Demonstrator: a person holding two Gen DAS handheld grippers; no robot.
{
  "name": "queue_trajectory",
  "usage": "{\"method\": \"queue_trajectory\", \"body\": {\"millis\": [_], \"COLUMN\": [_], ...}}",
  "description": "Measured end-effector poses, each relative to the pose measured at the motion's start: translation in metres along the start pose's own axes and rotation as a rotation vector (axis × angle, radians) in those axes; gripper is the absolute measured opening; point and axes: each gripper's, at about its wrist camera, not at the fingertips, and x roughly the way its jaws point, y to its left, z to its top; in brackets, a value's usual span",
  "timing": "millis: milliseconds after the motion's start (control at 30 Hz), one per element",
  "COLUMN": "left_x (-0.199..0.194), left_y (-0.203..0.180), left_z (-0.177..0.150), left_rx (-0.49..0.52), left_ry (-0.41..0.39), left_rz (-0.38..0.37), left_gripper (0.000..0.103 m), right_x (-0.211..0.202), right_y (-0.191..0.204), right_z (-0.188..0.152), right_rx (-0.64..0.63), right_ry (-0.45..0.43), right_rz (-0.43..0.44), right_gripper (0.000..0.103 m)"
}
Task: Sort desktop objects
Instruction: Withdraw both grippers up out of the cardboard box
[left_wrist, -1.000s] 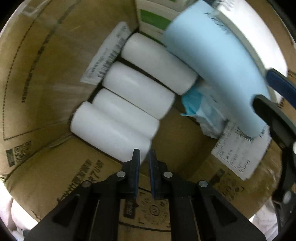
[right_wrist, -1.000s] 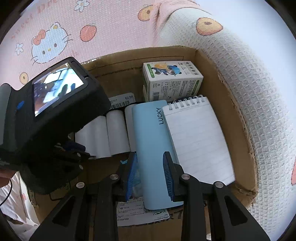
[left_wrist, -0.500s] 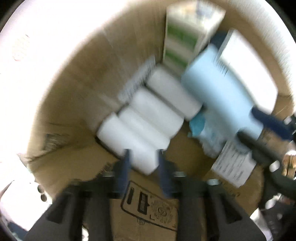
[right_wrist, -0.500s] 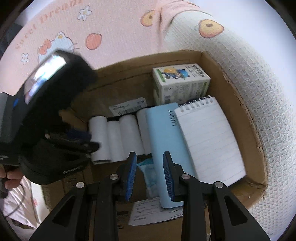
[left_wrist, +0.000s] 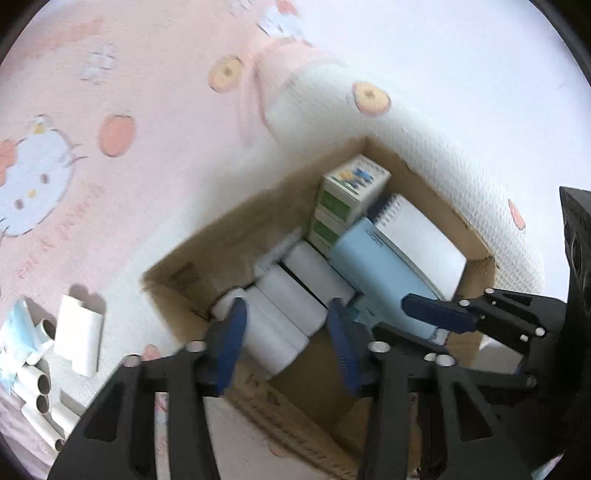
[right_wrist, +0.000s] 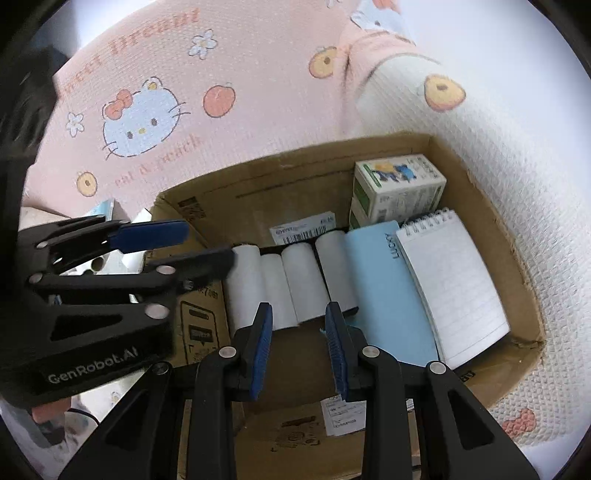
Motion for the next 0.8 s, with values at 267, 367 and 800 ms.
{"method": "queue_trajectory", "body": {"millis": [267,367,800], "left_x": [-0.023,-0.038,-0.08], "left_y": [0.055,0.068,0.169], "left_z": [-0.033,-0.05,-0.12], "left_rx": [-0.113,-0.099,-0.281], "left_ry": [-0.148,-0.21,-0.314], "left_rz": [-0.029,-0.005,-0.037], "left_gripper": [0.005,0.005,0.005], "right_x": [-0.01,-0.025,-0.037], "right_y": [0.053,0.07,0.169], "right_z": [-0.01,-0.01,-0.022], "right_rx": [-0.046,-0.038,-0.242], "right_ry": [-0.046,-0.179,-0.376], "right_rz": [-0.08,-0.07,0.16], "right_gripper": [0.026,0.026,0.026]}}
